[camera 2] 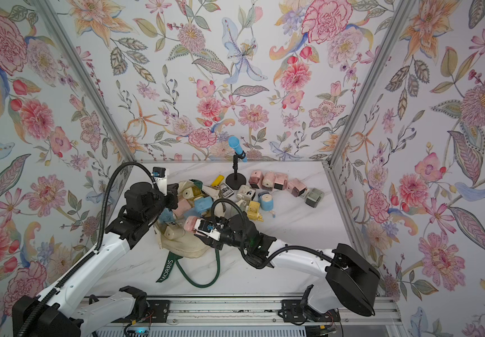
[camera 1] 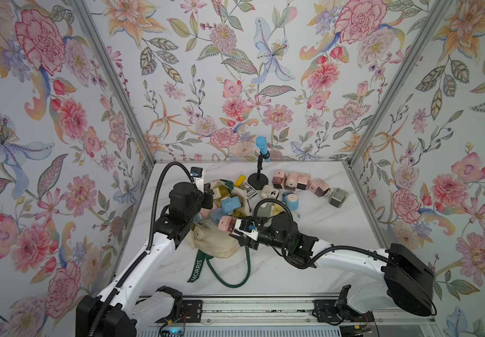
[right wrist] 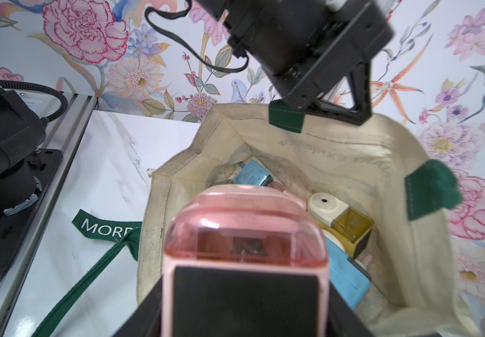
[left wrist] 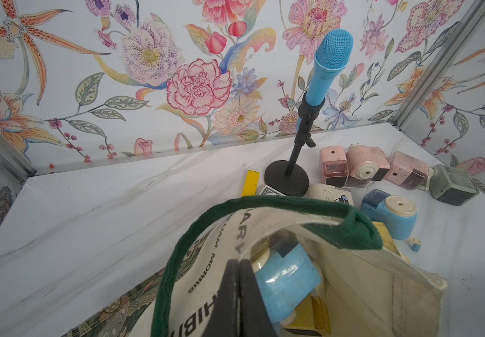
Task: Take out the pencil sharpeners from the tote bags
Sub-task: Place the pencil sharpener at the center of the board.
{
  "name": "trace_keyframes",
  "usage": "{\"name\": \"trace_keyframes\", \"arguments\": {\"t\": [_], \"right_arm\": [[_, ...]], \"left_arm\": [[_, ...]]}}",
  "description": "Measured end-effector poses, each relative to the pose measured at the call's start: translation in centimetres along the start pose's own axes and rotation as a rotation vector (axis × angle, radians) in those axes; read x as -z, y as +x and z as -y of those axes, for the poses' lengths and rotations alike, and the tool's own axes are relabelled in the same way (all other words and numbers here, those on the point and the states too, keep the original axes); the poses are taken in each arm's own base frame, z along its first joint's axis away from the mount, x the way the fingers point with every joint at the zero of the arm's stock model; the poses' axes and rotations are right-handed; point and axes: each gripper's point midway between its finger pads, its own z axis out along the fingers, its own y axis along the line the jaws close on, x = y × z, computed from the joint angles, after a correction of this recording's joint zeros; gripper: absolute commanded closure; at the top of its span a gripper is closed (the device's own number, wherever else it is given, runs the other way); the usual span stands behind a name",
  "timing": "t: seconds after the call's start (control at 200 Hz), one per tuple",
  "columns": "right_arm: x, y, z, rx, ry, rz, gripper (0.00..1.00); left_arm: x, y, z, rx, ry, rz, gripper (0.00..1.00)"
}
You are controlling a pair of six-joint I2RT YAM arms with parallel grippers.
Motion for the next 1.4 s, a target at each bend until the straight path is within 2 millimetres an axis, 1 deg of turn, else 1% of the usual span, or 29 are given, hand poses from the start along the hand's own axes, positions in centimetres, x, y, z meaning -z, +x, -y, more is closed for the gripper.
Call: {"name": "trace_keyframes", "arguments": {"t": [0.09,0.19,0.31,0.385,0.46,0.55,0.646,0.701,0.776,0.876,1.051,1.156,1.271,1.396], "right_arm": [[2.2,0.0,2.2,-0.042,0.062,0.020,0.57],[4.5,0.5,5.3,-0.103,0.166,0.026,0.57],[7.3,2.0,9.7,-0.196,0.324,0.014,0.57],[8.7,3.0,12.4,-0.255,0.427,0.000,0.57],[10.0,4.7,14.9,-0.323,0.528,-0.034,0.56],[11.0,7.4,17.9,-0.426,0.634,-0.110,0.56],[11.8,10.5,20.2,-0.517,0.728,-0.186,0.57],[12.4,12.3,20.9,-0.557,0.773,-0.234,0.57],[13.2,14.4,21.3,-0.601,0.821,-0.292,0.57],[14.6,16.4,21.7,-0.650,0.884,-0.344,0.57],[17.0,18.7,23.0,-0.716,0.994,-0.393,0.58],[18.1,19.9,23.6,-0.740,1.047,-0.419,0.58],[18.4,21.2,24.0,-0.767,1.073,-0.446,0.57],[18.2,22.7,24.6,-0.789,1.085,-0.475,0.57]], "left_arm": [[0.0,0.0,0.0,0.000,0.000,0.000,1.00],[0.0,0.0,0.0,0.000,0.000,0.000,1.00],[0.0,0.0,0.0,0.000,0.000,0.000,1.00],[0.0,0.0,0.0,0.000,0.000,0.000,1.00],[0.0,0.0,0.0,0.000,0.000,0.000,1.00],[0.0,0.0,0.0,0.000,0.000,0.000,1.00],[0.0,0.0,0.0,0.000,0.000,0.000,1.00],[0.0,0.0,0.0,0.000,0.000,0.001,1.00],[0.1,-0.1,0.0,0.000,0.000,0.002,1.00],[0.1,-0.1,0.0,0.000,0.000,0.002,1.00],[0.1,0.0,0.0,0.000,0.000,0.002,1.00],[0.1,0.0,0.0,0.000,0.000,0.002,1.00],[0.1,0.0,0.0,0.000,0.000,0.002,1.00],[0.2,0.0,0.0,0.000,0.001,0.003,1.00]]}}
